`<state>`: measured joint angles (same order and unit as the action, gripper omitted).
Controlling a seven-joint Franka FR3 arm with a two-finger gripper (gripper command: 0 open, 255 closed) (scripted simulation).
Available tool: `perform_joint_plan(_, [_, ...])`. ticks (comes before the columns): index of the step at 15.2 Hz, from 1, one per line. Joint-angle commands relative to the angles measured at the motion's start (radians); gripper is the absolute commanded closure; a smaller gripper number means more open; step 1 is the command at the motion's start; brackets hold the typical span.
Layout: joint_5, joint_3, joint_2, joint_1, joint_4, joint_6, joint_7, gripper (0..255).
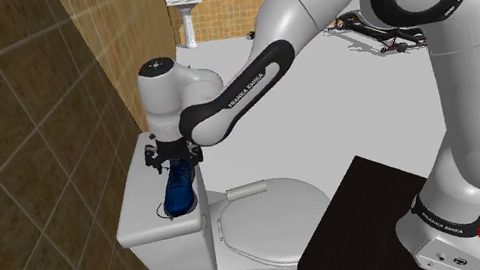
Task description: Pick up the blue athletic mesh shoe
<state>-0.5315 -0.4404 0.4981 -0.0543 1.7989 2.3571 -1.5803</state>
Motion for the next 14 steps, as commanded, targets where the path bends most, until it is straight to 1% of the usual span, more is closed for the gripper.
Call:
perform_joint_plan(1, [-0.014,0.009,0.021,-0.008,-0.005,0.014,-0.014,0])
perform_joint_plan(6, [-0.037,0.024,0.051,-0.018,-0.001,0.045,-0.033,0])
perform_joint_plan(7, [-0.038,0.025,0.051,-0.018,-0.001,0.045,-0.033,255])
perform_joint_plan(14, [-0.038,0.025,0.052,-0.018,-0.002,0.045,-0.034,255])
